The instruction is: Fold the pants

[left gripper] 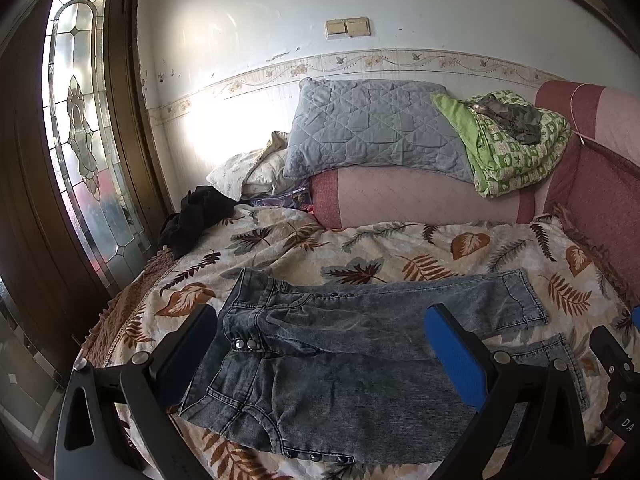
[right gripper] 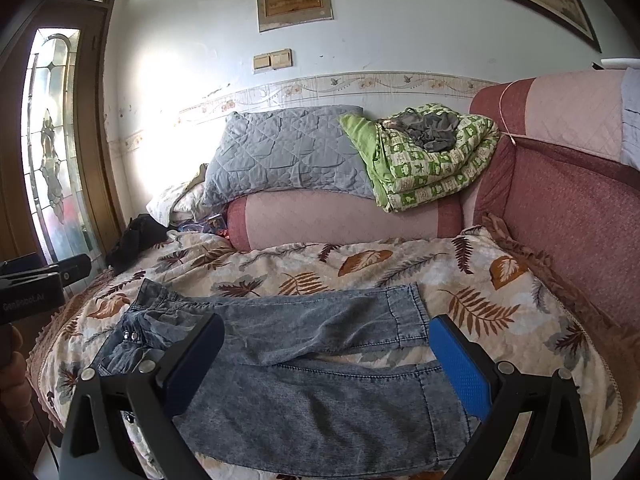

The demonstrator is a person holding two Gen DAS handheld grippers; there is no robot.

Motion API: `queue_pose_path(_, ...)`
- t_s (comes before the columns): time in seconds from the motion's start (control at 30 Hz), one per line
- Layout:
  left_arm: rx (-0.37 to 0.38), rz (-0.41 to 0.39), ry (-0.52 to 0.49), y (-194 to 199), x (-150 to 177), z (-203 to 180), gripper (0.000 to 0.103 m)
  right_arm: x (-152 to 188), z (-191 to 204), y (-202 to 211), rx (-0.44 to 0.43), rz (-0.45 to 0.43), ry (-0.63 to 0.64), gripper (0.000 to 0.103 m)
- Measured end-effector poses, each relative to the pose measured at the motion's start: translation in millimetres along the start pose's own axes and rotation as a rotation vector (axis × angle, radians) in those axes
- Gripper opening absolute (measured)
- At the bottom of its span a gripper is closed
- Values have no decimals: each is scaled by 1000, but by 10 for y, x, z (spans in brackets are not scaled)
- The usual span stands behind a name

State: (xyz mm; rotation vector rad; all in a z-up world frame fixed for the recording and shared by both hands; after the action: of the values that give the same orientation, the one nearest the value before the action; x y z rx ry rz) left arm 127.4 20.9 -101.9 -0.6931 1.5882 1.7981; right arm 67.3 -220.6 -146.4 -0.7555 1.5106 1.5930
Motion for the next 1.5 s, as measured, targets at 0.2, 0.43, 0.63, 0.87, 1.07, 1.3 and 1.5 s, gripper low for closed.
queue_pose_path(0.2, -9, 47, -16, -276, 57, 54, 103, 41, -20, -182, -5, 32, 7, 103)
queue_pose_path(0.43, -65, 252, -30, -1200, 349, 560, 103, -32, -683, -796, 34, 164, -34, 103)
queue_pose_path(0.63, -77, 415, 3, -2116, 453, 1169, 103, -160, -1555, -1745, -32, 333, -263, 103)
queue_pose_path(0.87, -76, 492, 104, -2843, 182, 1646, 103, -311, -1877, -2929, -123, 461, -456, 98)
queue_pose_path(1.07, -64, 541, 173, -3305, -56, 1901, 103, -244, -1928, -3728, -70, 558, -472, 86)
queue_pose_path(1.3, -61, 583, 220, -3652, -247, 2056, 103, -145, -1958, -4031, 33, 585, -351, 71)
queue_pose_path(1.5, -39, 595, 219, -3882, -341, 1870, 100, -125, -1951, -4039, 56, 571, -286, 43)
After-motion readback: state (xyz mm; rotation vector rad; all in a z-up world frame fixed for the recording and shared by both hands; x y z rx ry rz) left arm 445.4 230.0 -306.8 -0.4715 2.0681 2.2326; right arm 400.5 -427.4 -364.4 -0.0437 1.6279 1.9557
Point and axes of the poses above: each gripper's, at about its wrist camera, not at the fingertips, and y roughly against the way its jaws point, z to its left, x to its underside, the point moved 10 cm from there along -y, roughly the way its jaws point, and after that the axes turned 11 degrees about z, right-handed, at the moved point
